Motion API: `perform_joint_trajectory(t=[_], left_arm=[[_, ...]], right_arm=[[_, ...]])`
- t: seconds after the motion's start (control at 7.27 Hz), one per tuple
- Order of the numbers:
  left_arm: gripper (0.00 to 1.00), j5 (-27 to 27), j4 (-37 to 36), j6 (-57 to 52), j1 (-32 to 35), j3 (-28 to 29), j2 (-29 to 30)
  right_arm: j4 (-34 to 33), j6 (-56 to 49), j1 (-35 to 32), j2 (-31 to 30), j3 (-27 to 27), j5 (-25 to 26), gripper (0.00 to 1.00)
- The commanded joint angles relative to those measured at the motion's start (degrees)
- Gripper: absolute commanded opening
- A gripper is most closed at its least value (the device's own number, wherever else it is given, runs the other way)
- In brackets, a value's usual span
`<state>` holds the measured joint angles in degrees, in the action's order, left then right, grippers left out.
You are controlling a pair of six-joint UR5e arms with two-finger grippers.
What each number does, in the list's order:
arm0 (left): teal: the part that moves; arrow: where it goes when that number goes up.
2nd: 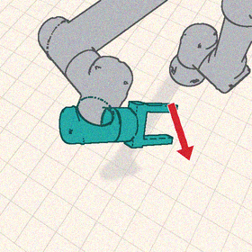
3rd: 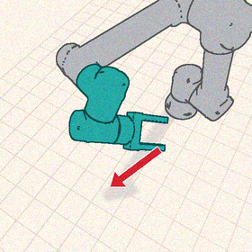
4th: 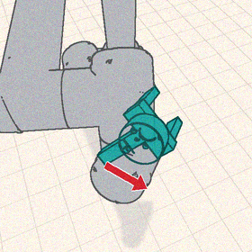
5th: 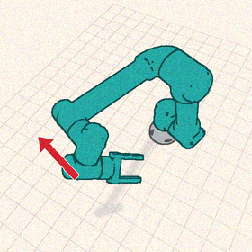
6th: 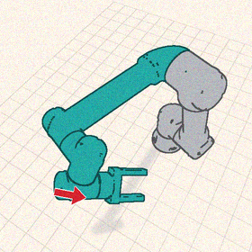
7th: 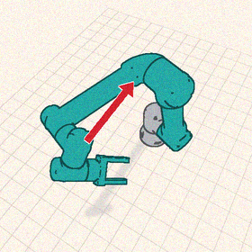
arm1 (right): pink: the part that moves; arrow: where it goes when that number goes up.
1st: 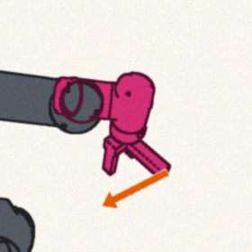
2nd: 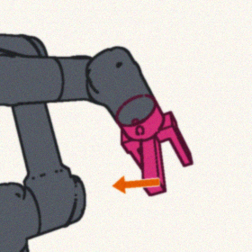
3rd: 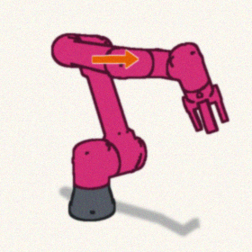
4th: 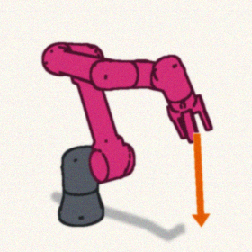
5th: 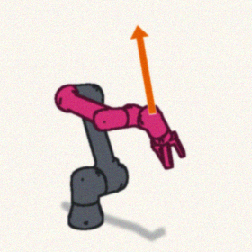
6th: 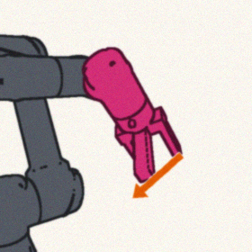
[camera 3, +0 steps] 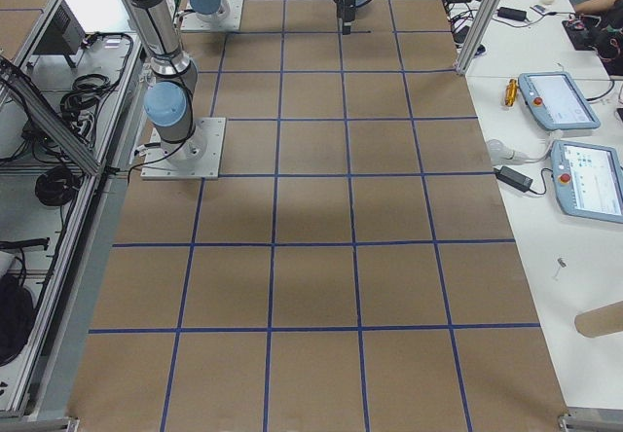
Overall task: Stack green bowl on blue bowl
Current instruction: 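Open the left gripper and raise it above the stacked bowls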
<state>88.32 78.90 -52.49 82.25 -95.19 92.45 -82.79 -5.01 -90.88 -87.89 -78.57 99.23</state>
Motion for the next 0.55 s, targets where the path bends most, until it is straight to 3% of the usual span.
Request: perform_joint_trajectory(t=[0.0,0.41], left_arm=[[1.00,0.2,0.7,14.4,3.9,0.7,-0.7],[1.00,0.2,5.1,32.3,5.7,1.8,-3.3]], right_arm=[[0.0,0.0,0.0,0.0,0.0,0.0,1.00],[0.0,0.0,0.0,0.0,0.0,0.0,1.00]])
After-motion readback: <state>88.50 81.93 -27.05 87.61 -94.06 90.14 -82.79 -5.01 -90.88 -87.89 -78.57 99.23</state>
